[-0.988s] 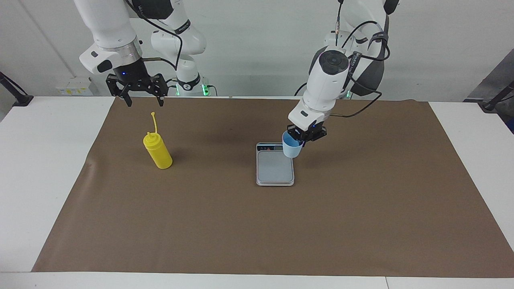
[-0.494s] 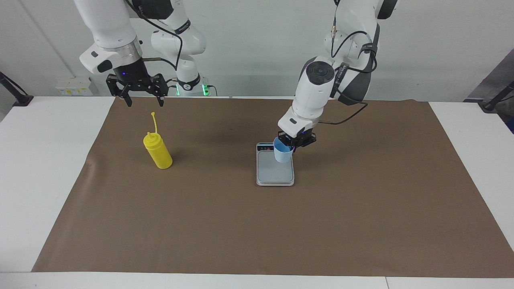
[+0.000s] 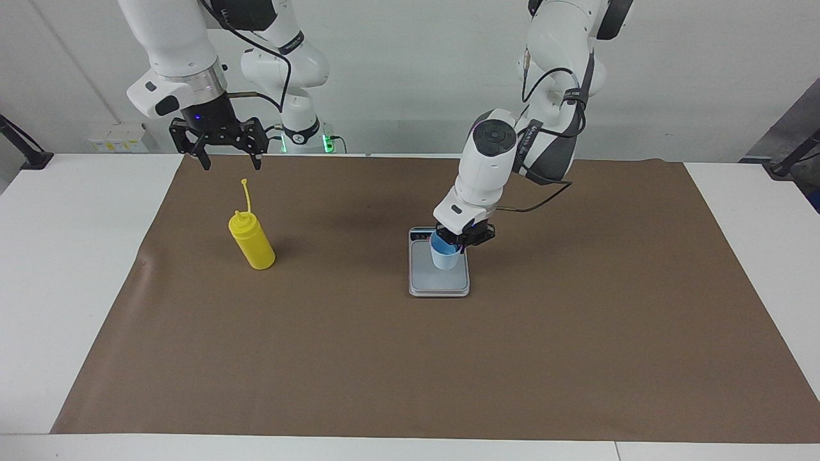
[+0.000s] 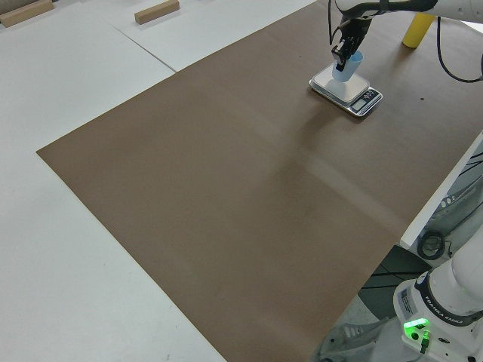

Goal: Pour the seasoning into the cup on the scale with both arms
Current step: 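Carry the blue cup with the left gripper onto the scale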

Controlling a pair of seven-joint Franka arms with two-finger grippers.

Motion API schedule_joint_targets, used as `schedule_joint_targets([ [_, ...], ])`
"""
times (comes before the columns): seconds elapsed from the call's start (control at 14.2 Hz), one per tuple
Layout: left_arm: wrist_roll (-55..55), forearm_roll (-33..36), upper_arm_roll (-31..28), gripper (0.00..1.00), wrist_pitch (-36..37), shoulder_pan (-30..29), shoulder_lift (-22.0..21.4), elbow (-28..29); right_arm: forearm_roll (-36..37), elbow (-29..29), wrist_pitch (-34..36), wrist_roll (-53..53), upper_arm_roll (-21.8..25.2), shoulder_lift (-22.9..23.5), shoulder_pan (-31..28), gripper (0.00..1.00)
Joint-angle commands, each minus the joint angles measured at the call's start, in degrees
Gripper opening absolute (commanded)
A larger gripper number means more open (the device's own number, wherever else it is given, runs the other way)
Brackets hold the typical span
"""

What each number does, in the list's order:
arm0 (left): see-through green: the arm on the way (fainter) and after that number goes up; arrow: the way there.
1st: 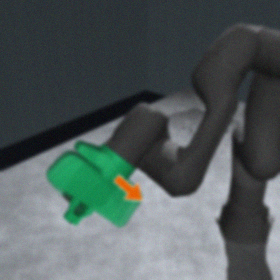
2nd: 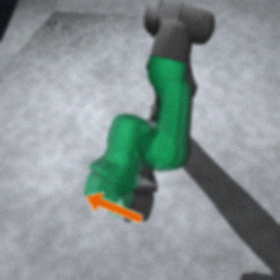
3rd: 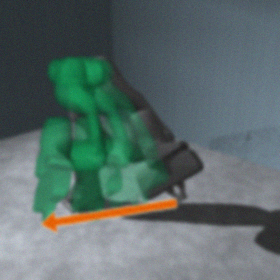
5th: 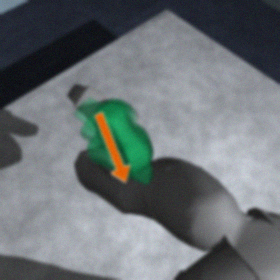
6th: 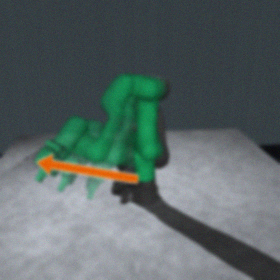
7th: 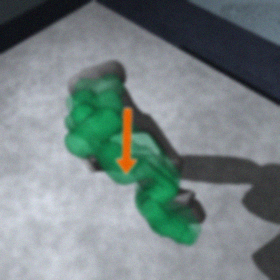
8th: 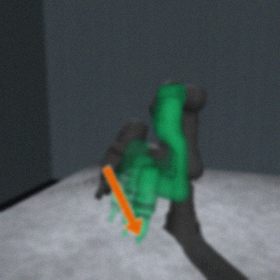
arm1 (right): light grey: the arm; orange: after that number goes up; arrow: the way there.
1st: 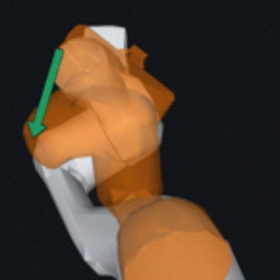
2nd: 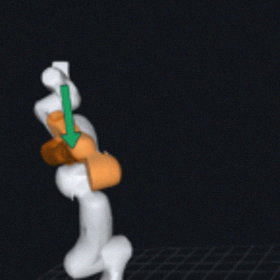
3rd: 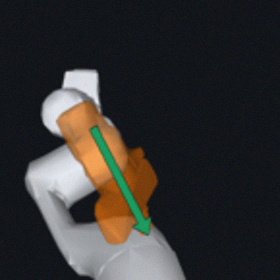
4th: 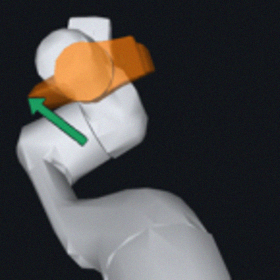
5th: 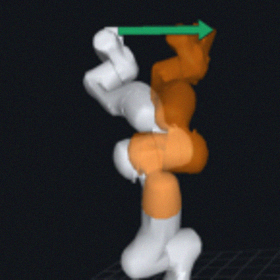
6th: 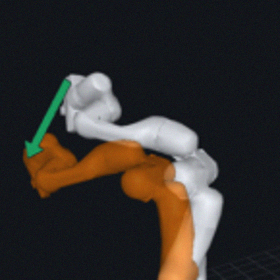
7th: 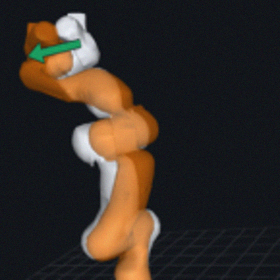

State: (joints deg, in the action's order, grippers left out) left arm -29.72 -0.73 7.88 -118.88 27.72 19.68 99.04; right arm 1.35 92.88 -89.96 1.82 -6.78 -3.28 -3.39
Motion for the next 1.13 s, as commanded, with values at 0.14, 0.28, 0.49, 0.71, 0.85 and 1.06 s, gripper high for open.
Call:
schedule_joint_targets([
  [0.14, -1.6, 1.5, -0.9, 0.0, -1.8, 1.2, -1.0, 2.0, -0.1, 0.7, 0.6, 0.5, -0.2, -0.9, -0.5, 1.0],
  [0.28, -1.6, 2.4, -0.9, 0.0, -1.4, 0.9, -1.0, 2.1, -0.1, 0.7, 0.6, 0.5, -0.2, -0.9, -0.6, 1.0],
  [0.49, -1.5, 2.4, -0.9, 0.0, -2.1, 0.8, -0.9, 1.8, -0.1, 0.7, 0.6, 0.5, -0.2, -0.9, -0.6, 1.0],
  [0.71, -1.5, 2.5, -0.9, 0.0, -4.1, 0.5, -0.6, 1.5, -0.1, 0.7, 0.6, 0.5, -0.2, -0.9, -0.6, 1.0],
  [0.85, -1.5, 2.4, -0.9, 0.0, -4.4, 0.5, -0.6, 1.4, -0.1, 0.7, 0.6, 0.5, -0.2, -0.9, -0.5, 1.0],
  [1.06, -1.5, 2.5, -1.0, 0.0, -4.3, 0.5, -0.6, 1.7, -0.1, 0.7, 0.6, 0.5, -0.2, -0.9, -0.5, 1.0],
])
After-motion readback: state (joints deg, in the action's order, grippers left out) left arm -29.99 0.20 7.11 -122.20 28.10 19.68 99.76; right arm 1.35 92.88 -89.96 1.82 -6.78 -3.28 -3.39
